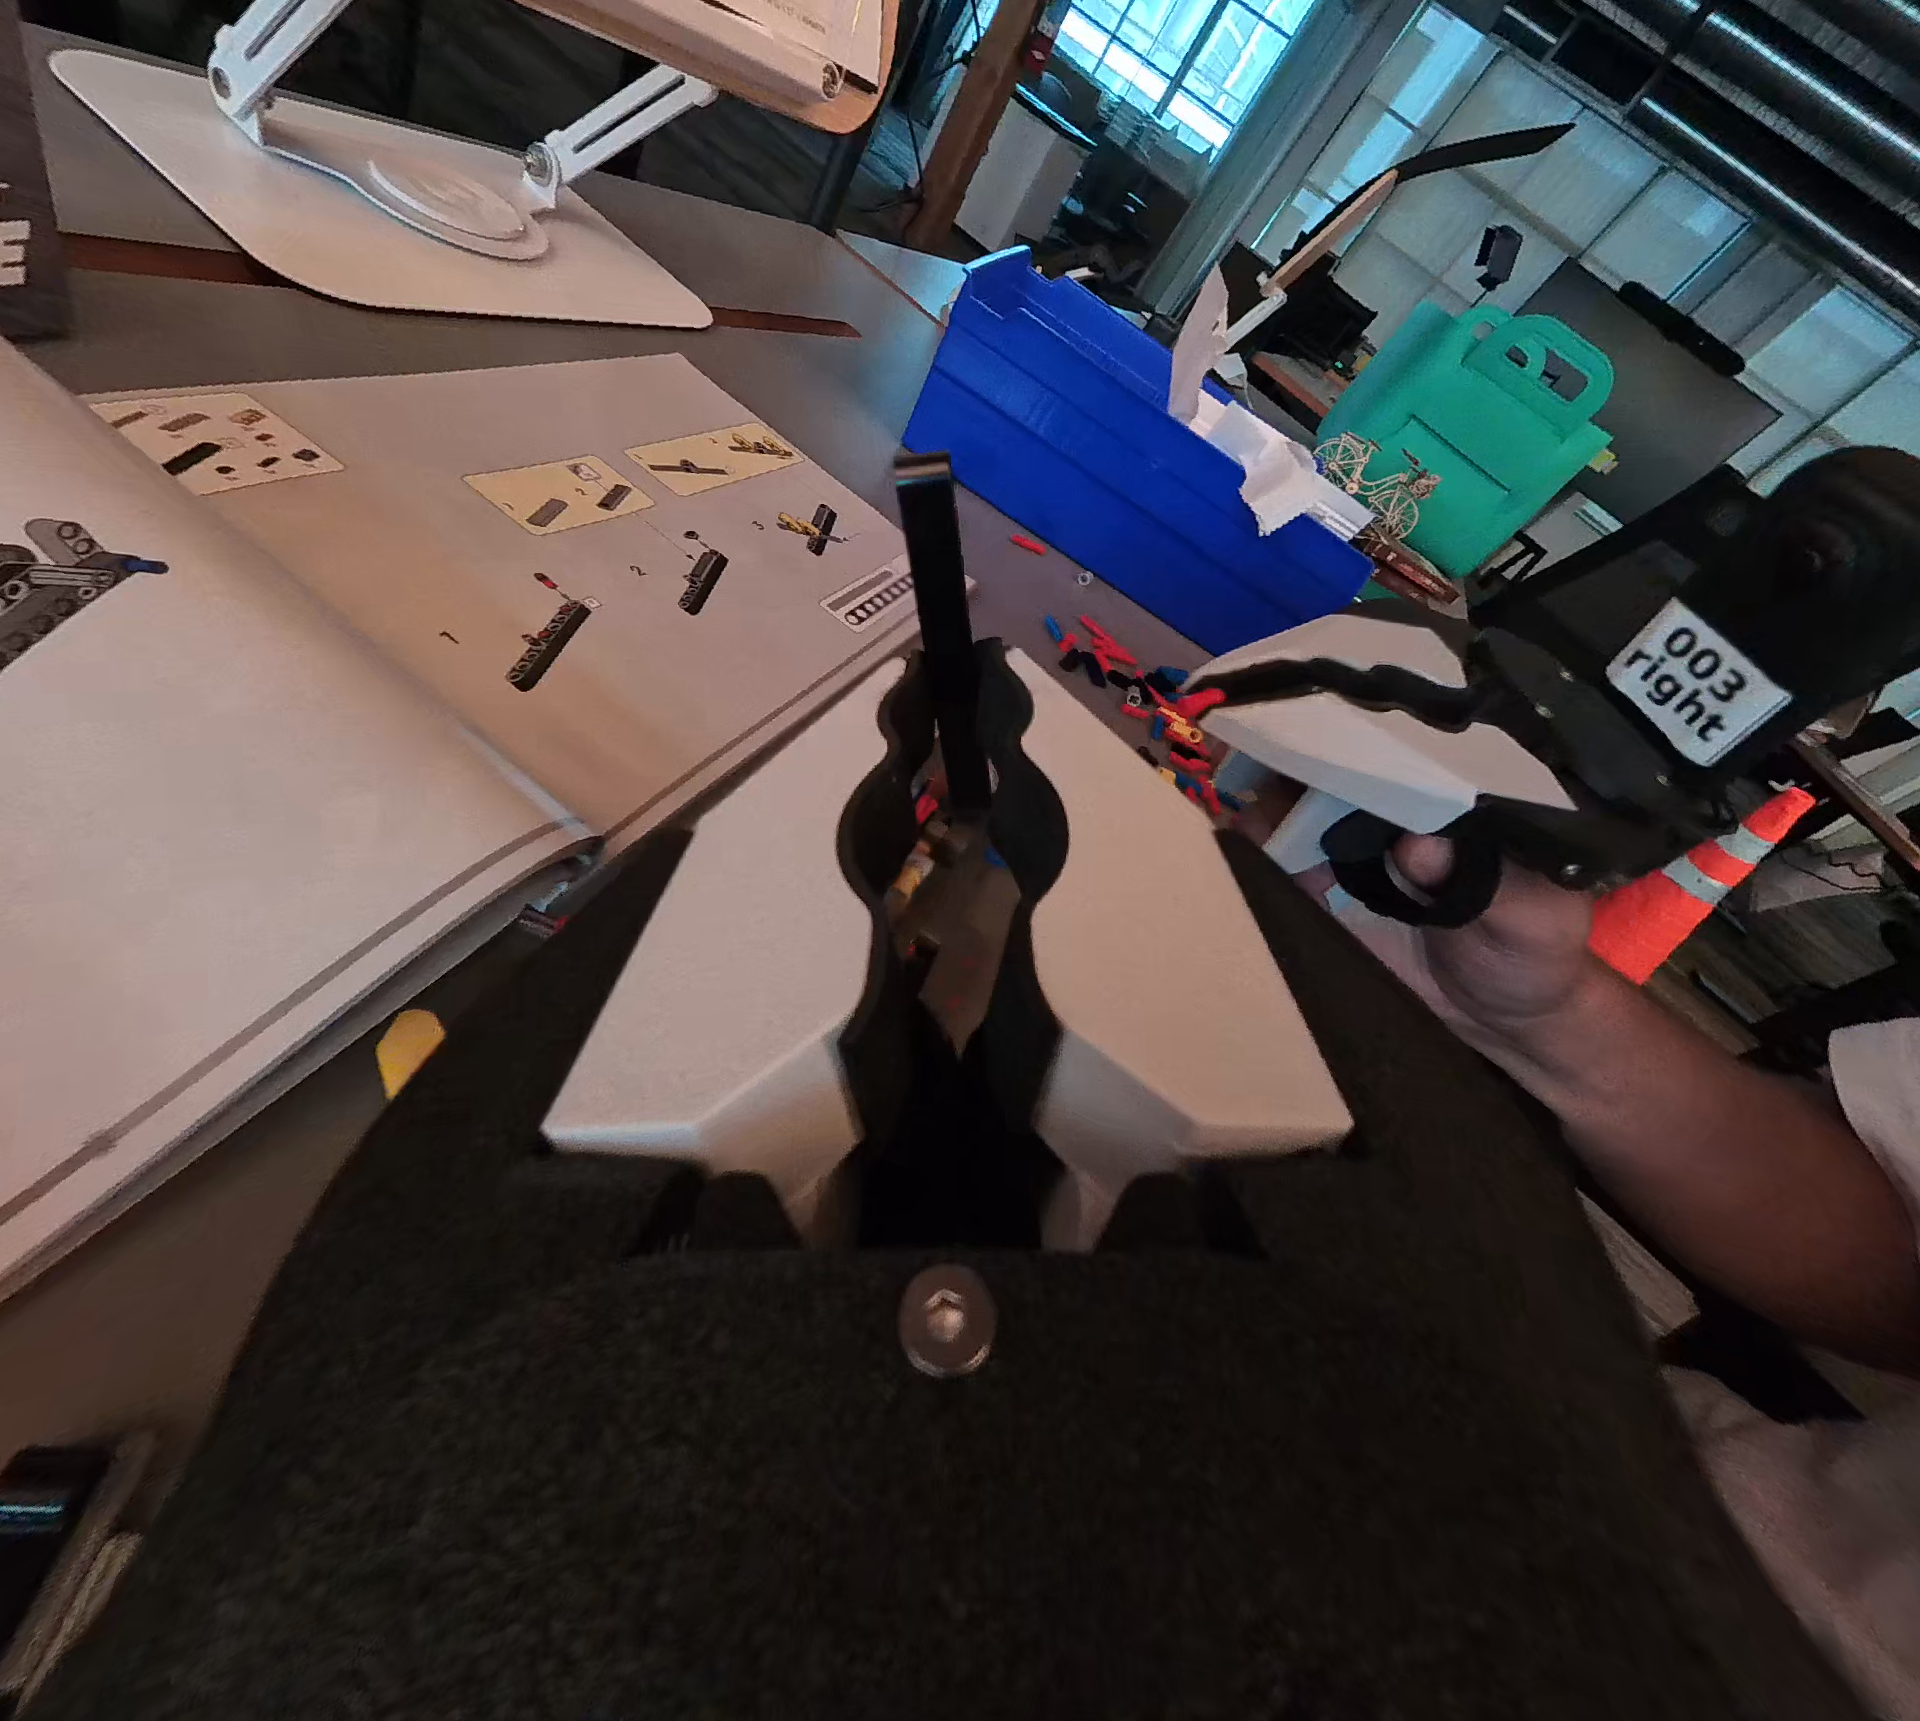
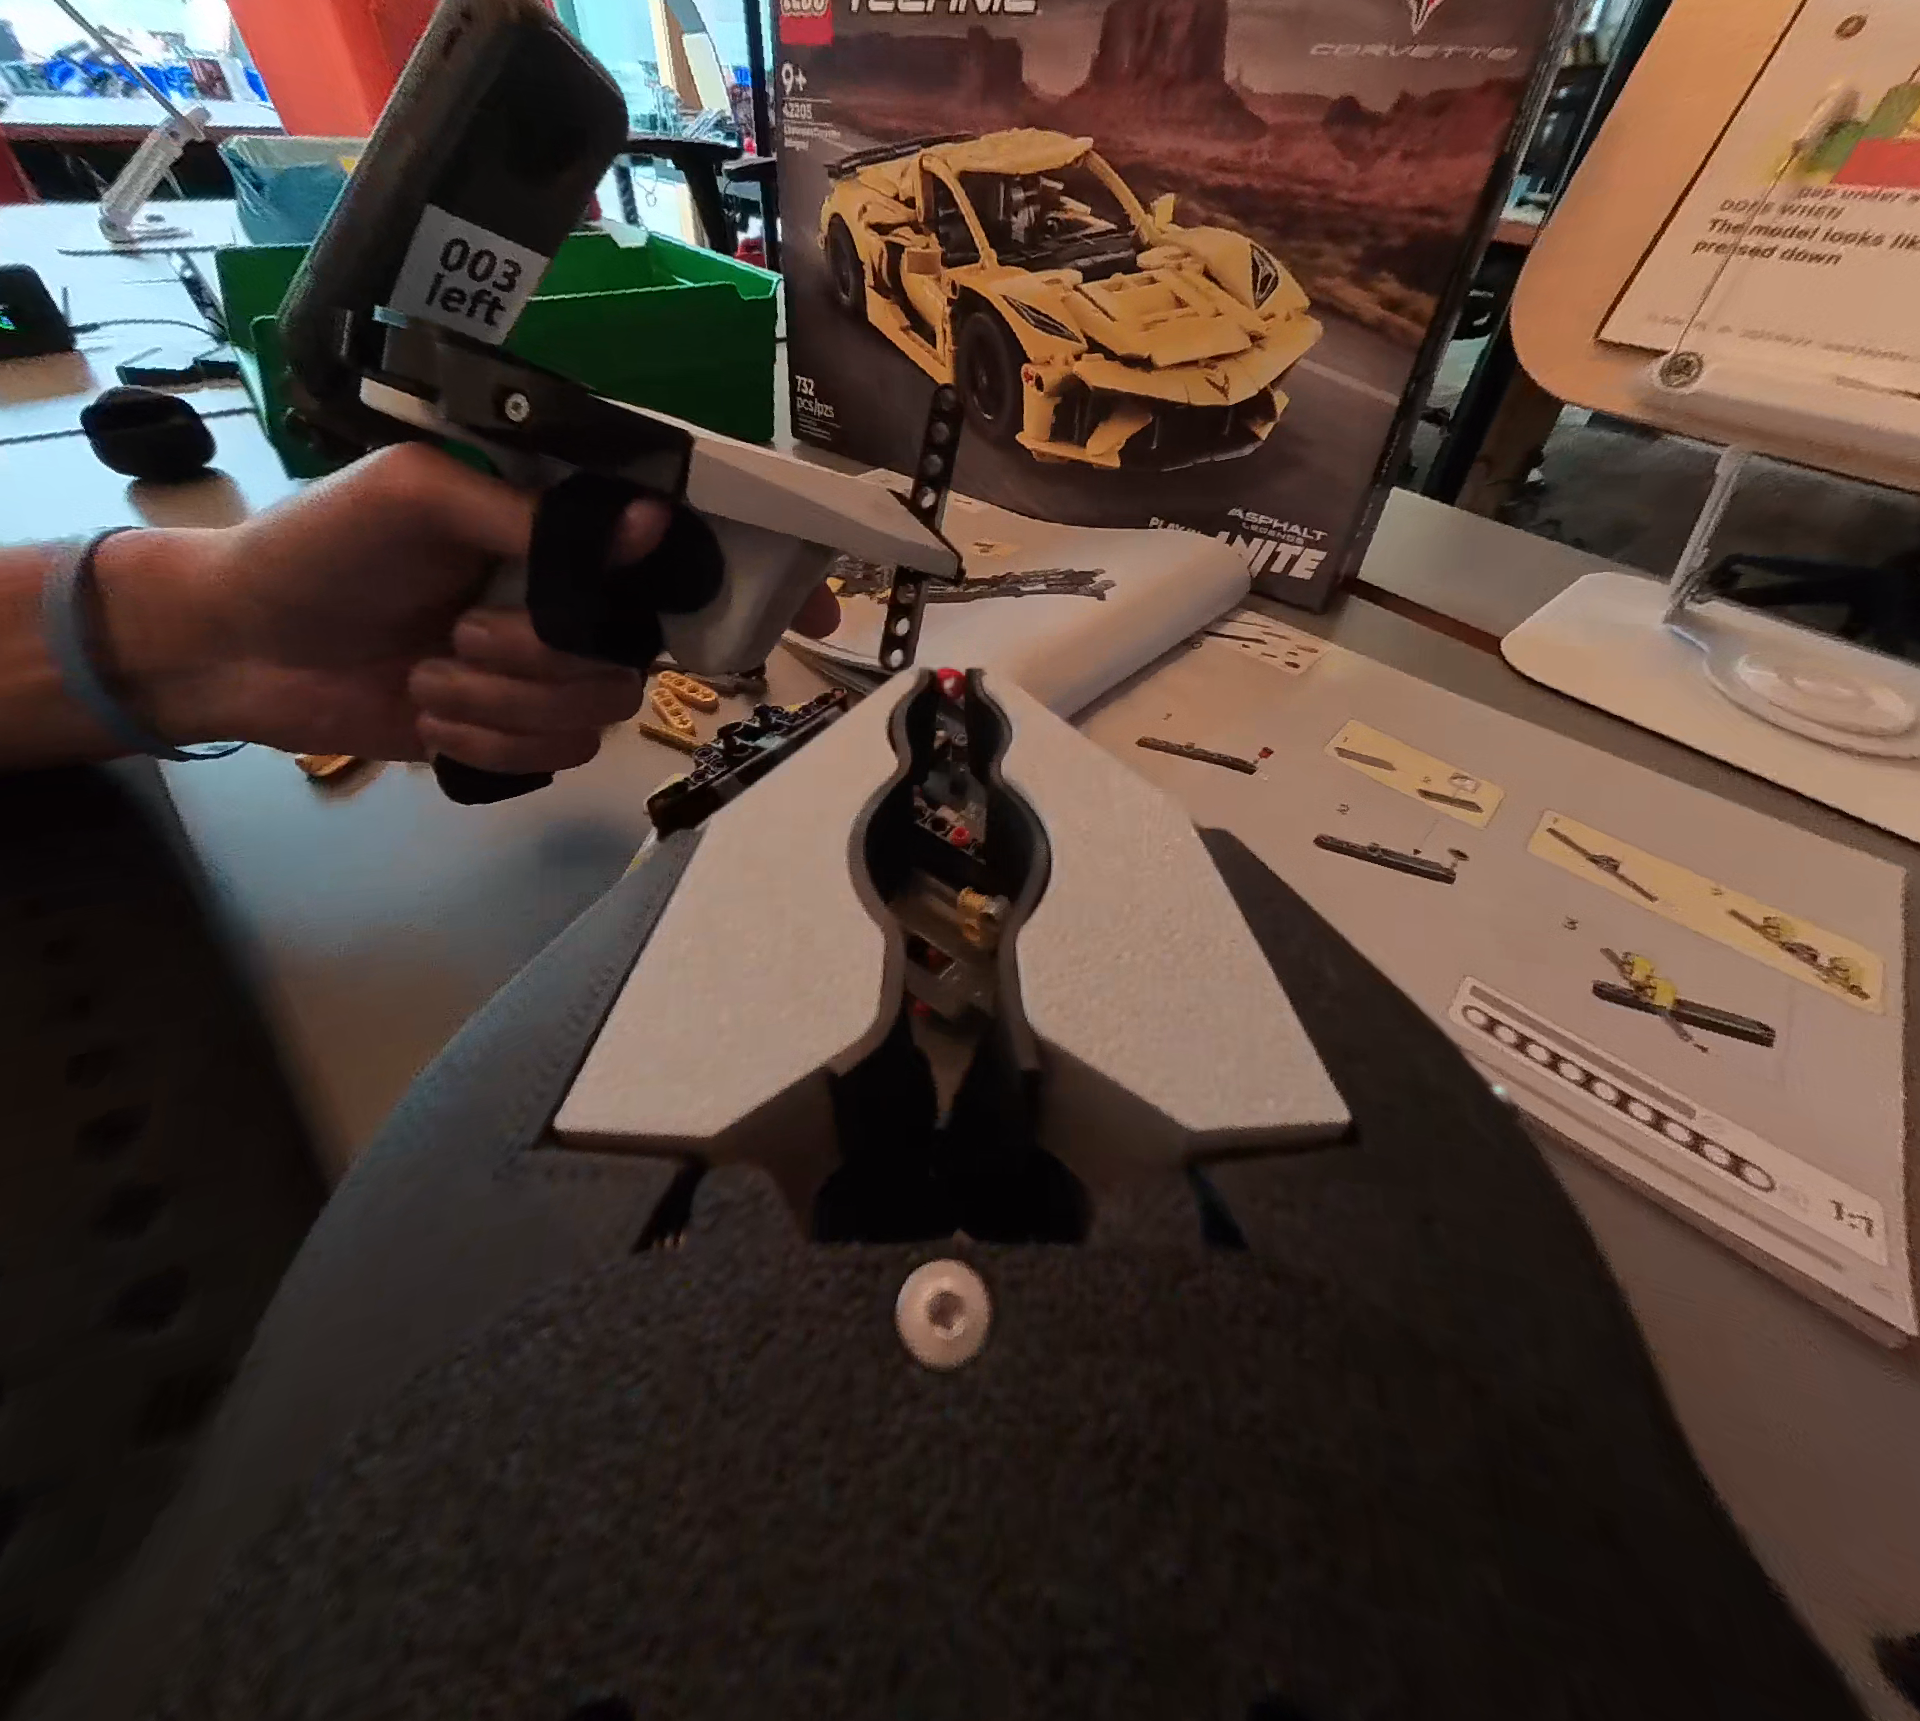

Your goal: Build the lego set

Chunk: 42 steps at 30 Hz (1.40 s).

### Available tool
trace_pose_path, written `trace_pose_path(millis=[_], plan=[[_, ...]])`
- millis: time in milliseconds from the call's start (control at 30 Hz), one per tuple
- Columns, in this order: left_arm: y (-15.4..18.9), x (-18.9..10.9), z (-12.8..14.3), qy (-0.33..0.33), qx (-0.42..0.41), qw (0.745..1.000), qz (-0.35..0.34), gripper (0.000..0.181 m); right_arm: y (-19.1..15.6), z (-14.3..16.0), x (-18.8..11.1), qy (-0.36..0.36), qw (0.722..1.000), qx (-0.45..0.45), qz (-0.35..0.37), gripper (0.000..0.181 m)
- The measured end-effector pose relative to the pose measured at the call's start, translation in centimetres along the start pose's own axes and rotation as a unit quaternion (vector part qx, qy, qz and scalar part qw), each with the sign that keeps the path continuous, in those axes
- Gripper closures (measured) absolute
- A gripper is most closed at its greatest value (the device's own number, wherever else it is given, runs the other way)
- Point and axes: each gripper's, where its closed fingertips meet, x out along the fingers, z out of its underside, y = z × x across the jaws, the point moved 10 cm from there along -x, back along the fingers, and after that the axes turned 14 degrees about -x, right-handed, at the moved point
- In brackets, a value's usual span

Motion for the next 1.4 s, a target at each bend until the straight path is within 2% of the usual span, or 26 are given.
trace_pose_path(millis=[200,367,567,967,1400], plan=[[0.1,0.1,0.1,-0.001,-0.003,1.000,0.002,0.175,0.1,-0.7,0.5,0.006,1.000,0.018,0.000,0.177],[0.2,0.4,0.4,-0.009,0.000,1.000,0.003,0.175,-0.1,-2.4,1.7,0.000,0.999,0.031,0.028,0.177],[0.5,0.4,0.5,-0.009,0.009,1.000,0.003,0.175,-0.3,-2.7,3.7,-0.035,0.998,0.039,0.024,0.177],[0.9,0.4,0.5,-0.009,0.011,1.000,0.016,0.175,-0.4,-2.1,3.4,-0.020,0.999,0.042,0.025,0.177],[0.6,-0.4,-0.3,0.014,0.007,1.000,0.026,0.175,-0.9,-1.4,3.1,-0.040,0.998,0.033,0.018,0.177]])
